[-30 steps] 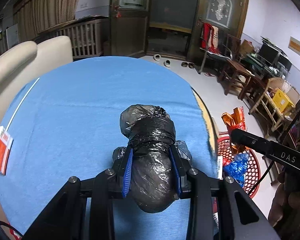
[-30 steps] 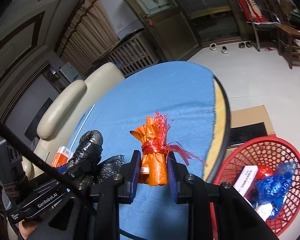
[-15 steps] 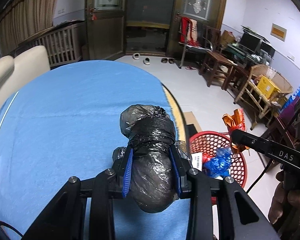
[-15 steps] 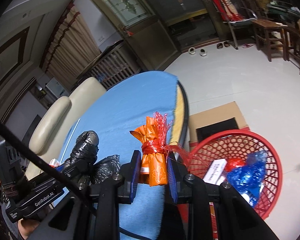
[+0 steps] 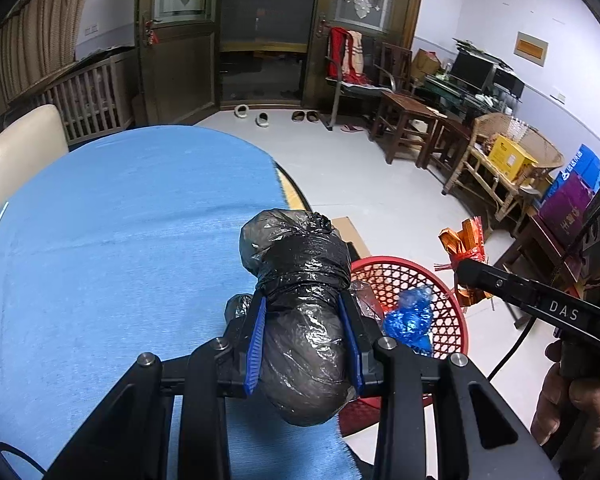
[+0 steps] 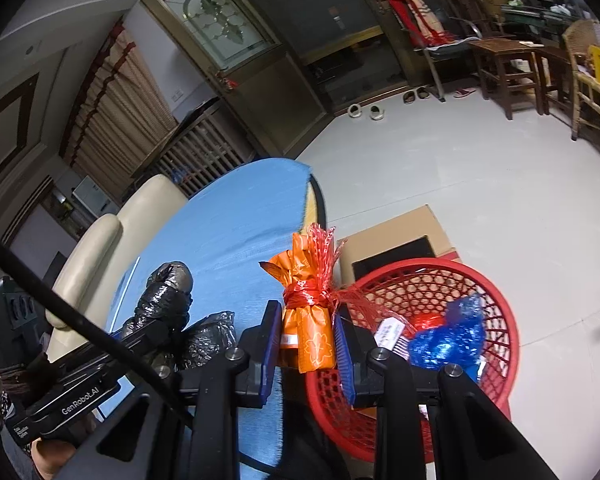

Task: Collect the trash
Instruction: 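Carry the black bag and orange bag over the red wastebasket with both tools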

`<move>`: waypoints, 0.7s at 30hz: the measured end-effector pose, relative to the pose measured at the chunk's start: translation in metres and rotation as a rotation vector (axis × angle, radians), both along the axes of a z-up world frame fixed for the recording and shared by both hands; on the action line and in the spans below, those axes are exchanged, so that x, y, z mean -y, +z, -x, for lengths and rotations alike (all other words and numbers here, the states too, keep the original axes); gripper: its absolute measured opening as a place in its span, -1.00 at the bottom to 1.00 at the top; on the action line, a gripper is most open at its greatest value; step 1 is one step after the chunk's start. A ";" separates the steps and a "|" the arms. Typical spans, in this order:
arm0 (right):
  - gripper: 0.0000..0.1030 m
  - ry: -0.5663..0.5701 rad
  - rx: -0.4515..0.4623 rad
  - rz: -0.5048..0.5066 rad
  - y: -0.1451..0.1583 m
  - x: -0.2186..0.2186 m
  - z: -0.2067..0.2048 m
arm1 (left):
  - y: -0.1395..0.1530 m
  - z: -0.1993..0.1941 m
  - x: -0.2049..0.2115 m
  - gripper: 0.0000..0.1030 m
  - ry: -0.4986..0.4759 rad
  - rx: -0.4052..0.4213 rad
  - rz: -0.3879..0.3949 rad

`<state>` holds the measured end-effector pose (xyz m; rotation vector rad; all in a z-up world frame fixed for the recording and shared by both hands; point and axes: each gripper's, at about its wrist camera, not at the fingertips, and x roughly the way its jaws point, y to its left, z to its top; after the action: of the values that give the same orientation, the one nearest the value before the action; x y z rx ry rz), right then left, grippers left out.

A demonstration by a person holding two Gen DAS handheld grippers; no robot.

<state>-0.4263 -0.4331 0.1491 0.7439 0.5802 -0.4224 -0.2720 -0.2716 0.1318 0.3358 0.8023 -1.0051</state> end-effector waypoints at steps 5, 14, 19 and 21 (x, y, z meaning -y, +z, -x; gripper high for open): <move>-0.46 -0.030 -0.010 0.001 0.000 0.005 0.015 | -0.003 0.008 0.009 -0.30 -0.024 -0.010 -0.003; -0.46 -0.070 -0.026 -0.005 -0.003 0.015 0.034 | -0.009 0.019 0.023 -0.30 -0.066 -0.032 -0.013; -0.46 -0.088 -0.042 -0.014 -0.010 0.020 0.040 | -0.013 0.025 0.032 -0.30 -0.084 -0.044 -0.020; -0.46 -0.094 -0.048 -0.020 -0.014 0.024 0.042 | -0.015 0.026 0.036 -0.30 -0.093 -0.048 -0.026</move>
<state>-0.4684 -0.4567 0.1353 0.7840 0.5965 -0.5227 -0.2984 -0.3076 0.1173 0.3748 0.8496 -1.0935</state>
